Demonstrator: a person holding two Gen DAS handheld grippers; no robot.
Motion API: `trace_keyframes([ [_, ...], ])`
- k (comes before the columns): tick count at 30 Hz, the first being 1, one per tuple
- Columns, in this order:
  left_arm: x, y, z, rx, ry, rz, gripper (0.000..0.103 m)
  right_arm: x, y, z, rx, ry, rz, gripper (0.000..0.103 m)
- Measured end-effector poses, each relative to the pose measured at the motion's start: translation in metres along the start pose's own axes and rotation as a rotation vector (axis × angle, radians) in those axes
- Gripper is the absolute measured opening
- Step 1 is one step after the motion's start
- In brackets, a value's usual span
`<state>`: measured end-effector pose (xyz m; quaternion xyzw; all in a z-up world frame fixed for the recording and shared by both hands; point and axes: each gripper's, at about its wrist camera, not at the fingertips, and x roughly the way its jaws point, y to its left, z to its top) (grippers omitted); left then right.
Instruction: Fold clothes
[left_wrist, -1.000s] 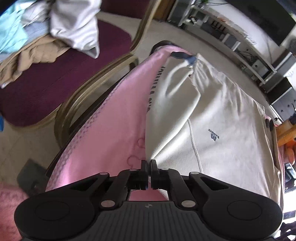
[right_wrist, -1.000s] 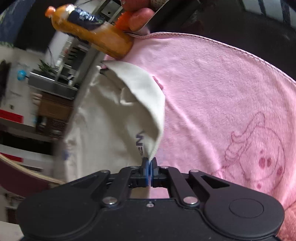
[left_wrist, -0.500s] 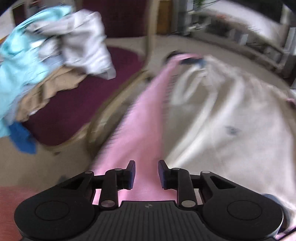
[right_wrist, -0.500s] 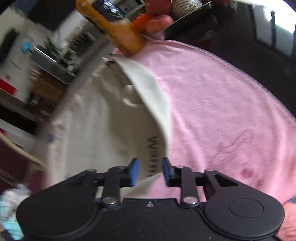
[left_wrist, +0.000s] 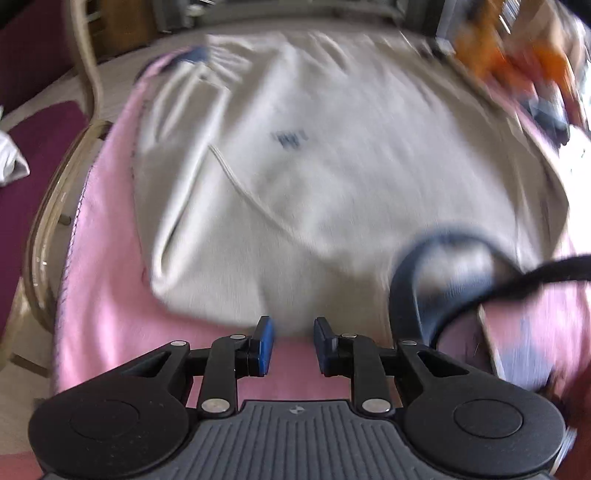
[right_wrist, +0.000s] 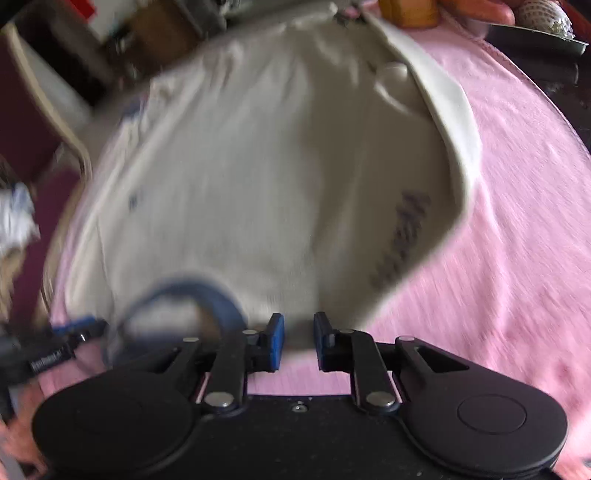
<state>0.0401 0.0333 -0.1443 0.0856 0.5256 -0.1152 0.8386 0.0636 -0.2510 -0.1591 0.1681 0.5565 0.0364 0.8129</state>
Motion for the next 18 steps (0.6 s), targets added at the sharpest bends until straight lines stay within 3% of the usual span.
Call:
trace_keyframes([
  [2, -0.011, 0.006, -0.005, -0.019, -0.023, -0.017, 0.022, -0.009, -0.006, -0.013, 0.014, 0.028, -0.033, 0.016],
  [4, -0.023, 0.015, -0.009, -0.059, -0.066, -0.045, 0.024, -0.021, -0.016, -0.018, 0.067, 0.004, 0.001, 0.019],
  [8, -0.017, 0.031, 0.002, -0.163, -0.101, -0.023, 0.027, -0.052, -0.033, -0.013, 0.175, -0.200, 0.155, 0.023],
  [10, -0.013, 0.039, 0.009, -0.217, -0.115, -0.006, 0.027, -0.056, -0.042, -0.008, 0.233, -0.261, 0.127, 0.023],
  [13, -0.003, 0.048, 0.018, -0.284, -0.129, 0.017, 0.025, -0.047, -0.057, -0.001, 0.349, -0.273, 0.083, 0.023],
  [18, 0.014, 0.041, 0.018, -0.231, -0.114, 0.042, 0.026, -0.029, -0.055, 0.003, 0.341, -0.247, 0.021, 0.023],
])
